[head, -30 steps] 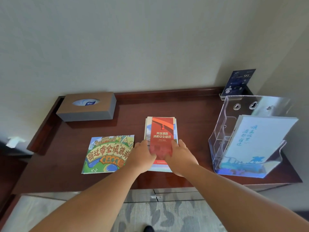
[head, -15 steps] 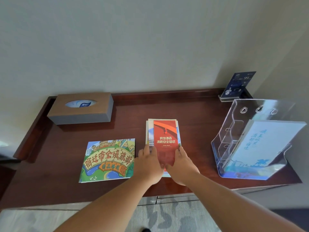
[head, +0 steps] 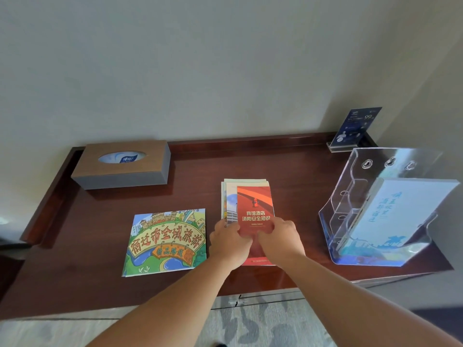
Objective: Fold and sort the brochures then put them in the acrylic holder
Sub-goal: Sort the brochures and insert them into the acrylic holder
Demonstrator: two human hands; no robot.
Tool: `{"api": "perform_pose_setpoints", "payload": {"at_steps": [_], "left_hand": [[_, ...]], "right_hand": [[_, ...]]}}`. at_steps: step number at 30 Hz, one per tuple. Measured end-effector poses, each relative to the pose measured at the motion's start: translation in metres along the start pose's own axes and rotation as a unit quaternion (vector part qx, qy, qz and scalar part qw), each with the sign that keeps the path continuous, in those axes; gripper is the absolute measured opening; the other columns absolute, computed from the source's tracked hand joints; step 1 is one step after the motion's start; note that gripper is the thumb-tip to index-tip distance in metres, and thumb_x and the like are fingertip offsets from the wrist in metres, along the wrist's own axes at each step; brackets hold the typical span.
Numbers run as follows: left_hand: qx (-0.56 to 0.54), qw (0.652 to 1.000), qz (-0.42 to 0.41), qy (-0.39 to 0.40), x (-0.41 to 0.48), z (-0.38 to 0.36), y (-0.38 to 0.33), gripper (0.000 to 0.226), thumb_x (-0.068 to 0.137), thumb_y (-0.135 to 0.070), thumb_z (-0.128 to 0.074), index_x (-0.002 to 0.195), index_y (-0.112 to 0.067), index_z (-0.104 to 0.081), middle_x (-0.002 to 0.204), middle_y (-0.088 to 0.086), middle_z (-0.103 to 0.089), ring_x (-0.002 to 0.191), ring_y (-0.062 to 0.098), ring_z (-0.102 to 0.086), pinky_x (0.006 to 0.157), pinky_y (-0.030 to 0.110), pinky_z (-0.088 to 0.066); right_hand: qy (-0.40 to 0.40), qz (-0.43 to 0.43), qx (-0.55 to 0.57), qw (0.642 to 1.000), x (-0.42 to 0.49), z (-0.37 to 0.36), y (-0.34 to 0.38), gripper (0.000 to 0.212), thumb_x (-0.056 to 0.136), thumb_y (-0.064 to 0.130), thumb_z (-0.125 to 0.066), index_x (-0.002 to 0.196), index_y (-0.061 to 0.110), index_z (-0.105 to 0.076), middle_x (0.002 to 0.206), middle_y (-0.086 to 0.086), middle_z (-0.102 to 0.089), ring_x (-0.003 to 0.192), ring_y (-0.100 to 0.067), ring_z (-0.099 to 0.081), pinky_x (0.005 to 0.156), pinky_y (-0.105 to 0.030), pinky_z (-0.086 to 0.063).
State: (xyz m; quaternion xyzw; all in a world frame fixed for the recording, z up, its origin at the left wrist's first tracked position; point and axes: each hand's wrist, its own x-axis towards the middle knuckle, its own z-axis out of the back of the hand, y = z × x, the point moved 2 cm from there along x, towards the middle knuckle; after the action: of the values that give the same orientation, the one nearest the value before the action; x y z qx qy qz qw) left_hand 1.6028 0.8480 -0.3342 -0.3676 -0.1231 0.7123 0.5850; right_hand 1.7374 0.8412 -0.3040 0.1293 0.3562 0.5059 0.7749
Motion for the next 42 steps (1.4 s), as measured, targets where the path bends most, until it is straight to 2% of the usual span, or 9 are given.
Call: {"api": "perform_pose_setpoints", "payload": {"at_steps": [4, 7, 11, 16, 19, 26, 31, 38, 42], "left_hand": [[-0.016, 1.0, 0.004, 0.017, -0.002, 0.004, -0.001, 0.02, 0.086, -0.029, -0.049, 0.068, -0.021, -0.052, 0.123, 0.008, -0.047, 0.112, 0.028, -0.046, 0.09, 0.038, -0.044], [0.013, 0.999, -0.037, -0.031, 0.007, 0.027, 0.015, 0.012, 0.087, -0.024, -0.052, 0.09, -0.016, -0.059, 0.122, 0.011, -0.052, 0.117, 0.03, -0.048, 0.096, 0.037, -0.042], [0.139, 0.982, -0.025, -0.126, 0.027, 0.089, 0.07, 0.05, 0.091, -0.026, -0.055, 0.139, -0.014, -0.048, 0.141, 0.009, -0.046, 0.13, 0.028, -0.043, 0.104, 0.043, -0.041], [0.361, 0.93, -0.02, 0.067, 0.05, 0.122, 0.108, 0.097, 0.081, -0.059, -0.064, 0.155, -0.021, -0.015, 0.158, 0.007, -0.023, 0.145, 0.028, -0.02, 0.113, 0.049, -0.026], [0.407, 0.91, -0.034, 0.067, 0.058, 0.121, 0.102, 0.106, 0.065, -0.067, -0.074, 0.148, -0.021, -0.027, 0.141, 0.005, -0.037, 0.132, 0.027, -0.035, 0.108, 0.048, -0.031], [0.355, 0.929, -0.02, 0.102, 0.064, 0.13, 0.098, 0.08, 0.066, -0.061, -0.079, 0.124, -0.015, -0.049, 0.113, 0.003, -0.04, 0.102, 0.022, -0.048, 0.077, 0.034, -0.043], [0.273, 0.946, -0.085, 0.15, 0.066, 0.17, 0.057, 0.041, 0.075, -0.048, -0.078, 0.097, -0.025, -0.054, 0.103, -0.003, -0.065, 0.075, 0.009, -0.061, 0.053, 0.025, -0.037], [0.225, 0.953, -0.179, 0.095, 0.04, 0.208, -0.03, 0.039, 0.075, -0.047, -0.079, 0.084, -0.025, -0.048, 0.08, -0.008, -0.057, 0.065, 0.007, -0.054, 0.053, 0.029, -0.034], [0.076, 0.981, -0.173, 0.036, 0.018, 0.21, -0.055, 0.03, 0.079, -0.041, -0.078, 0.094, -0.024, -0.059, 0.088, -0.007, -0.071, 0.077, 0.01, -0.071, 0.063, 0.028, -0.054]], "right_hand": [[-0.021, -0.057, 0.065, 0.996, 0.003, 0.001, -0.002, 0.039, 0.084, 0.03, -0.061, 0.12, 0.016, -0.056, 0.117, -0.01, -0.058, 0.084, -0.026, -0.065, 0.077, -0.039, -0.055], [-0.023, -0.081, 0.051, 0.995, 0.007, 0.002, -0.007, 0.048, 0.084, 0.029, -0.063, 0.127, 0.012, -0.052, 0.123, -0.012, -0.05, 0.079, -0.024, -0.06, 0.072, -0.032, -0.048], [-0.022, -0.063, 0.012, 0.998, 0.007, -0.004, -0.001, 0.048, 0.084, 0.033, -0.063, 0.127, 0.015, -0.053, 0.12, -0.008, -0.046, 0.104, -0.032, -0.059, 0.09, -0.042, -0.051], [-0.036, -0.005, -0.064, 0.997, 0.004, -0.017, 0.017, 0.054, 0.088, 0.034, -0.059, 0.138, 0.019, -0.045, 0.13, -0.005, -0.045, 0.121, -0.027, -0.043, 0.098, -0.041, -0.042], [-0.02, 0.009, -0.074, 0.997, 0.003, -0.025, 0.026, 0.05, 0.088, 0.033, -0.057, 0.135, 0.021, -0.046, 0.13, -0.005, -0.046, 0.121, -0.027, -0.042, 0.1, -0.041, -0.041], [-0.009, 0.035, -0.065, 0.997, 0.002, -0.034, 0.037, 0.046, 0.088, 0.033, -0.056, 0.133, 0.022, -0.051, 0.134, -0.002, -0.047, 0.127, -0.025, -0.04, 0.105, -0.041, -0.037], [0.003, 0.058, -0.043, 0.997, -0.001, -0.032, 0.051, 0.046, 0.089, 0.036, -0.061, 0.132, 0.022, -0.052, 0.132, -0.003, -0.05, 0.118, -0.025, -0.05, 0.101, -0.044, -0.047], [0.038, 0.095, 0.059, 0.993, -0.014, 0.003, 0.074, 0.061, 0.09, 0.043, -0.064, 0.142, 0.02, -0.043, 0.13, -0.001, -0.059, 0.099, -0.019, -0.066, 0.072, -0.034, -0.054], [0.054, 0.11, 0.212, 0.97, -0.027, 0.045, 0.072, 0.027, 0.09, 0.033, -0.068, 0.112, 0.019, -0.061, 0.105, 0.001, -0.072, 0.086, -0.018, -0.072, 0.077, -0.043, -0.061]]}}
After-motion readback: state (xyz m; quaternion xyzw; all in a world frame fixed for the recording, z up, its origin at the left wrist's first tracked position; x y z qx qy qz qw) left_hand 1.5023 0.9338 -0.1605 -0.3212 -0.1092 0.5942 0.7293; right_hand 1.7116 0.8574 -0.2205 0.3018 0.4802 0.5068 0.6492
